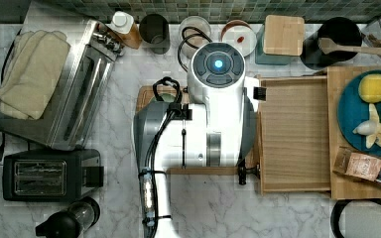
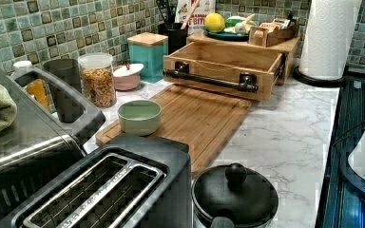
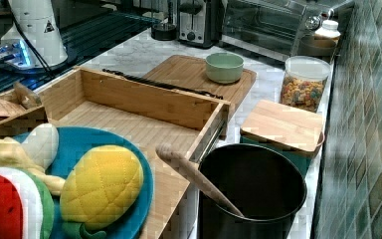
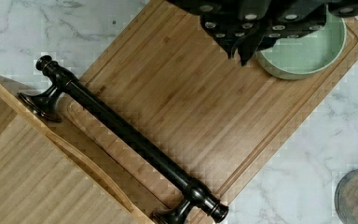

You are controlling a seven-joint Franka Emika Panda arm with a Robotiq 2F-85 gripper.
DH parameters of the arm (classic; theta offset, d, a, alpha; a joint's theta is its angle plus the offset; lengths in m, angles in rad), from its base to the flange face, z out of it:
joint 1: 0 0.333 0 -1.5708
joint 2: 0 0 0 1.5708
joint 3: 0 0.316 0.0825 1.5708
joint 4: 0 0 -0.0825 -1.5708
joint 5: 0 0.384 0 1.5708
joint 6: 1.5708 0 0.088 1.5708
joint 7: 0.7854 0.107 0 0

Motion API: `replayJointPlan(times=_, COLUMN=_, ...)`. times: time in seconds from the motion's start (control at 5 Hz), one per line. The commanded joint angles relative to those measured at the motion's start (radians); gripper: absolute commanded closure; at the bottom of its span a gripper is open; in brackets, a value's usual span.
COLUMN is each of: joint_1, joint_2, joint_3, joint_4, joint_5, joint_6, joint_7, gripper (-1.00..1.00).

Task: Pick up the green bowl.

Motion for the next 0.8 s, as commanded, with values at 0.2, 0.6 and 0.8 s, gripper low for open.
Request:
replayJointPlan(times=0.2, joint_1=0.0, joint_2=0.0, joint_3=0.0, joint_4=-0.011, joint_5=0.0, joint_6=0.0, joint_7=0.0, gripper=1.0)
replayJointPlan(times=0.6, joint_1=0.033, joint_2=-0.098, joint_3=0.024, joint_4=-0.231, joint_5=0.006, joint_6=0.197, joint_7=0.17, gripper=1.0)
replayJointPlan(times=0.8, joint_1=0.056, joint_2=-0.09, joint_3=0.042, joint_4=-0.229, joint_5=0.022, joint_6=0.205, joint_7=0.269, gripper=1.0)
